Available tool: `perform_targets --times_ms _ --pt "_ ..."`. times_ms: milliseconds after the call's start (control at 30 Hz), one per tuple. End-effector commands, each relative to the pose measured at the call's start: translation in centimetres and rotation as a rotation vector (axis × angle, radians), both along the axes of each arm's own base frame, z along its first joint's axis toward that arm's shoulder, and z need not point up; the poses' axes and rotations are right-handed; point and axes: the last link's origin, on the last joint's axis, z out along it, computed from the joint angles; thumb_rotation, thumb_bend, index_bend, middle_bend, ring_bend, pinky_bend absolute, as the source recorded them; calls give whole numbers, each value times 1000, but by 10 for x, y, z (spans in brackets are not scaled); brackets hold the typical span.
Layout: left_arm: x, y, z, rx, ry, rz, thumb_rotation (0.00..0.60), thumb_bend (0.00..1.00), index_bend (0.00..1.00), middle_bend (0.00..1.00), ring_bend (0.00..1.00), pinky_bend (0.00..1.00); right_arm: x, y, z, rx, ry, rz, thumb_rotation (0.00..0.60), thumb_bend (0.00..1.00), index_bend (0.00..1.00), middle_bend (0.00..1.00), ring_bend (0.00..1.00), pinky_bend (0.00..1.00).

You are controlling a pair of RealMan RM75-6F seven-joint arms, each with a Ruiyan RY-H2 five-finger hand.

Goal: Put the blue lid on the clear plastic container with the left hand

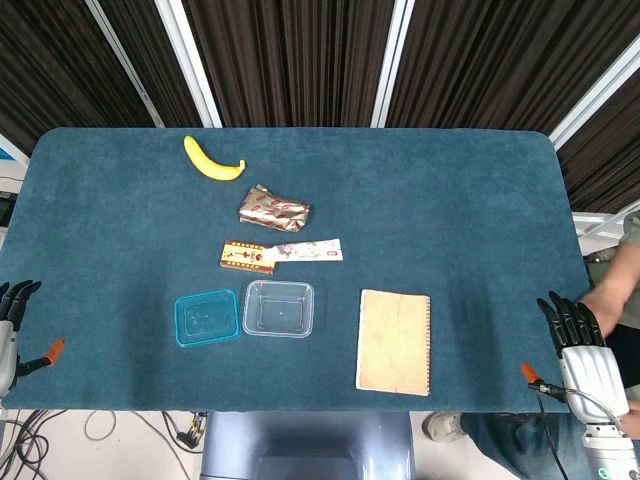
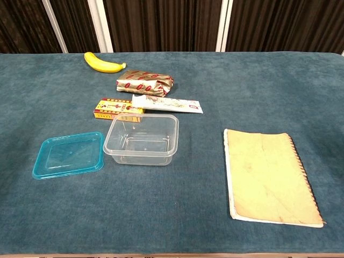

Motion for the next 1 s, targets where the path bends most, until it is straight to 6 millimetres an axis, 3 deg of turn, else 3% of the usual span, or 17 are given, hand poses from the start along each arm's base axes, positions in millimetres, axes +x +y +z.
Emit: perform_targets --times_ms 33,700,867,900,1000 --pt "0 0 0 0 1 -2 600 231 123 91 0 0 0 0 0 -1 0 0 600 268 21 0 0 0" --pt "1 4 -6 -20 -10 -14 600 163 97 90 0 0 0 2 1 -6 -6 -7 600 268 21 0 0 0" --pt "11 24 -12 -50 -45 -16 600 142 91 72 0 0 1 1 1 -2 -15 -8 600 267 21 0 0 0" --pt "24 33 -28 -116 -102 -35 600 135 85 72 0 0 2 2 0 2 -23 -8 600 268 21 0 0 0" --pt "38 49 -41 -221 -144 -10 600 116 75 73 0 0 2 2 1 3 -31 -10 600 268 21 0 0 0"
